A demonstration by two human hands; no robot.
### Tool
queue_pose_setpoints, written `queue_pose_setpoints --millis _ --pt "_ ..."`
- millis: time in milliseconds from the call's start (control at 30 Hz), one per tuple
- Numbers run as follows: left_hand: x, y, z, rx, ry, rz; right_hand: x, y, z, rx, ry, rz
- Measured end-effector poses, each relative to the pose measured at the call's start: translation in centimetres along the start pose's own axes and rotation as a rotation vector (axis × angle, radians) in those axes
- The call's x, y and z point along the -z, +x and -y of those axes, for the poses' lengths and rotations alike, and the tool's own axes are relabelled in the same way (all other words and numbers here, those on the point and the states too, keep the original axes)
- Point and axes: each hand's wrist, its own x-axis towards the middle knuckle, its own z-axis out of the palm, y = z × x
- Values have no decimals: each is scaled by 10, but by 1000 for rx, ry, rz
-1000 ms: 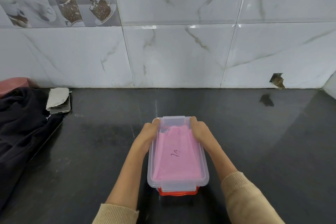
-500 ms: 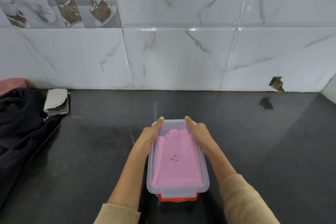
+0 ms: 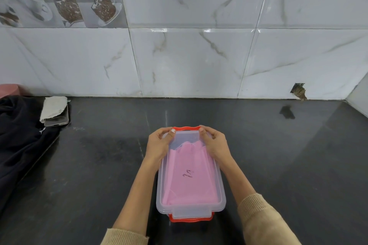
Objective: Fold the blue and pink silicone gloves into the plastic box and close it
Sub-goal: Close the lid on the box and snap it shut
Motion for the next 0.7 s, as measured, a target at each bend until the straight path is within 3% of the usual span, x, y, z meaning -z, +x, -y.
queue_pose_setpoints --millis 500,633,700 --pt "-1 5 1 -91 22 -29 -1 6 -6 43 37 -114" --pt "0 -4 -6 -151 30 -2 2 -3 7 74 46 -71" --pt "4 -19 -10 -211 21 -63 7 -20 10 99 46 -28"
